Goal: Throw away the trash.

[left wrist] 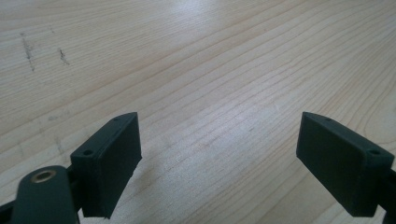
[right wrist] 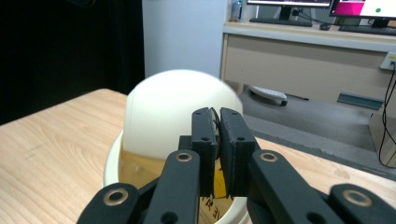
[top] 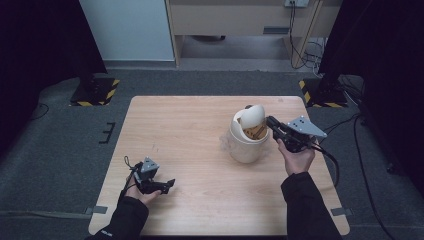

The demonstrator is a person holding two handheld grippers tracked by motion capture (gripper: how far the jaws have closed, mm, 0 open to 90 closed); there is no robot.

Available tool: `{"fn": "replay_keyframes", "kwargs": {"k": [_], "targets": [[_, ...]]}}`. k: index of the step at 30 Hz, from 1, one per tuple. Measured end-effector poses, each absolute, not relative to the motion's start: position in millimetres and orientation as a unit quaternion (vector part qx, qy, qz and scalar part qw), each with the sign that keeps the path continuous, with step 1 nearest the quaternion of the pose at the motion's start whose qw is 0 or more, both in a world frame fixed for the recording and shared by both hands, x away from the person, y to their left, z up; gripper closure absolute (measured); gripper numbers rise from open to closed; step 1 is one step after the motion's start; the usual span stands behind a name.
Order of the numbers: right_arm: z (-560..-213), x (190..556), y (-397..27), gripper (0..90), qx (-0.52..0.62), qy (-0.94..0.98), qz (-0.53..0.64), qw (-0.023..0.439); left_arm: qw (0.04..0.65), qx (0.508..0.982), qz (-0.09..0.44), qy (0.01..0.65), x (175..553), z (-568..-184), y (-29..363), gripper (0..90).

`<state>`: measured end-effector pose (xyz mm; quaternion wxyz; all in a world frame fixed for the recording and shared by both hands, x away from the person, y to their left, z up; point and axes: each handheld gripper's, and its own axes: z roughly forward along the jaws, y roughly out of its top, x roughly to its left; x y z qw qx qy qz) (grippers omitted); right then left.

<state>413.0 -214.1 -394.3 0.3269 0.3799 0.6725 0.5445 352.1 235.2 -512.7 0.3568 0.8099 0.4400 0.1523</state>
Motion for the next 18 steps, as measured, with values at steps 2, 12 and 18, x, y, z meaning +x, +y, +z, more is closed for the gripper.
{"fn": "replay_keyframes", "kwargs": {"k": [2,12,18], "targets": [[-397.9,413.8,-212.4,84.9,0.38,0.676,0.542,0.323,0.357,0.81,0.152,0.44,352.0,-512.7,235.2,13.6],[-397.9,417.1,-218.7,73.2,0.383,0.678,0.555,0.291,0.357,0.809,0.153,0.442,352.0,-511.5,236.8,13.9],[-388.2,414.3,-237.4,58.3,0.402,0.653,0.565,0.304,0.358,0.809,0.151,0.441,352.0,-510.9,237.2,14.0]]}}
